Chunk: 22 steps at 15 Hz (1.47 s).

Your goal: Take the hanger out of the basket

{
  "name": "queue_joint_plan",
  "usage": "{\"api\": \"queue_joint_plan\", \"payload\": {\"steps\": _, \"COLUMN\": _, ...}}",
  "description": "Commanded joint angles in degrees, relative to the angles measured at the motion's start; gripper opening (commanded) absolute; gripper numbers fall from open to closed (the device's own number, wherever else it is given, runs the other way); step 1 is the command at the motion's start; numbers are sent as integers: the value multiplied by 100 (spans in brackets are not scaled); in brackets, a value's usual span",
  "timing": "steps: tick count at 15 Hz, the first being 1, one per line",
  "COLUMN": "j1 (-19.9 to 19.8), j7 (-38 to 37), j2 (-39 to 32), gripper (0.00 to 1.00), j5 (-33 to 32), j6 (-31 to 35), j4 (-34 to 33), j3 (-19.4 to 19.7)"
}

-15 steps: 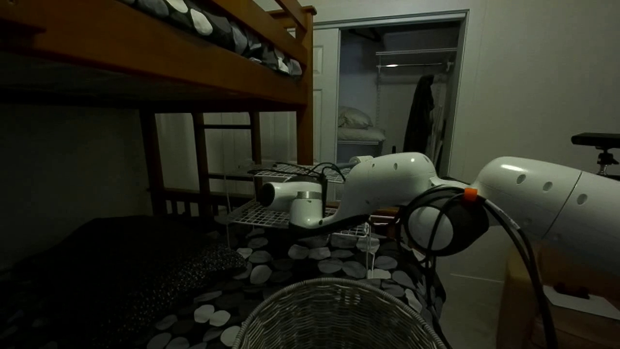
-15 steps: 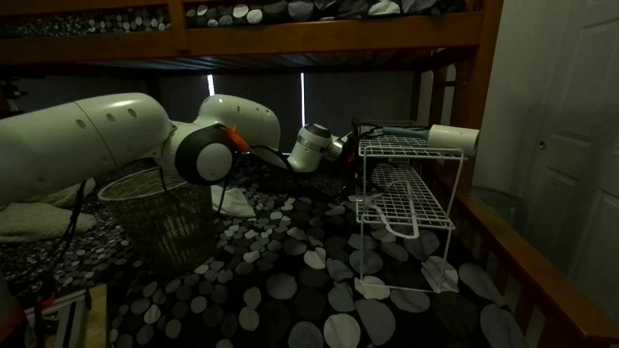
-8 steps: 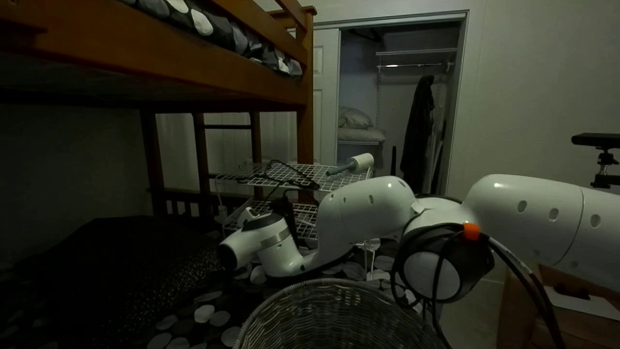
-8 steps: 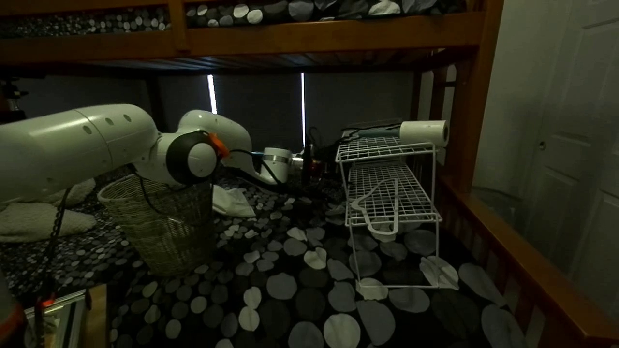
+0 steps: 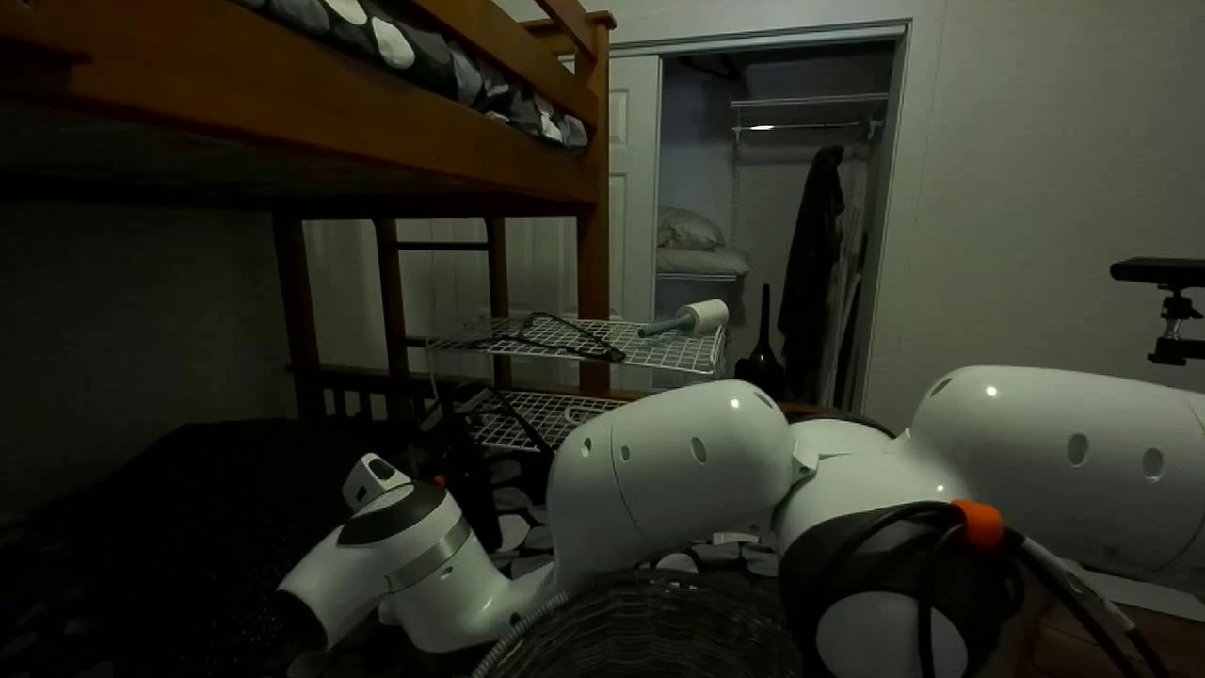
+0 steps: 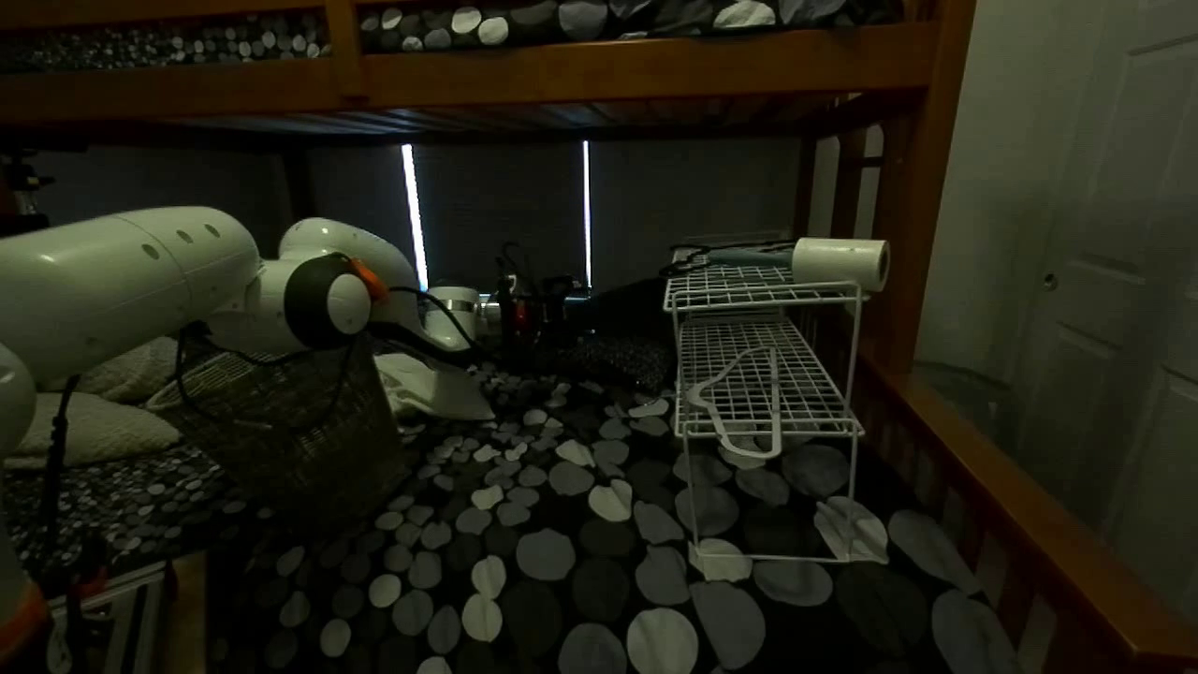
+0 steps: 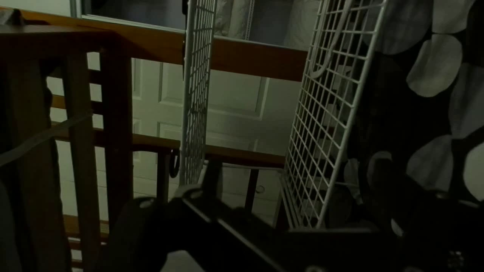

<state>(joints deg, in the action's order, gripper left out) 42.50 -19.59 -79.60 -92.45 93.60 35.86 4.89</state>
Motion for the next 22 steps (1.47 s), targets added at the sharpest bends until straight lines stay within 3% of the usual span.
{"api": "queue_joint_plan", "payload": {"steps": 1, "j1": -62, "j7": 422, "j2": 735, "gripper": 100, "j5": 522, "j6": 233, "j4": 407, "j3": -528}}
{"api": "queue_joint_plan", "payload": {"steps": 7, "j1": -614, "j7": 527, "j2": 2006, "gripper": 100, "j5": 1419, "j6": 350, "j4": 879, "j3": -1240}}
{"api": "queue_joint_plan", "payload": {"steps": 11, "j1": -1060, "j7": 309, "j2": 2938, "gripper": 100, "j5": 2154, "j6": 228, "j4": 1617, "j3": -1755}}
{"api": "queue_joint_plan", "payload": {"steps": 13, "j1": -1312, "j7": 67, "j2": 3339, "gripper": 100, "j5": 2519, "j6": 241, "j4": 2053, "j3": -1967}}
{"api": "queue_joint_plan", "payload": {"steps": 22, "j1": -2204, "j7": -1475, "j2": 4531, "gripper": 100, "j5": 3011, "j6": 1239, "j4": 4122, "j3": -2388}}
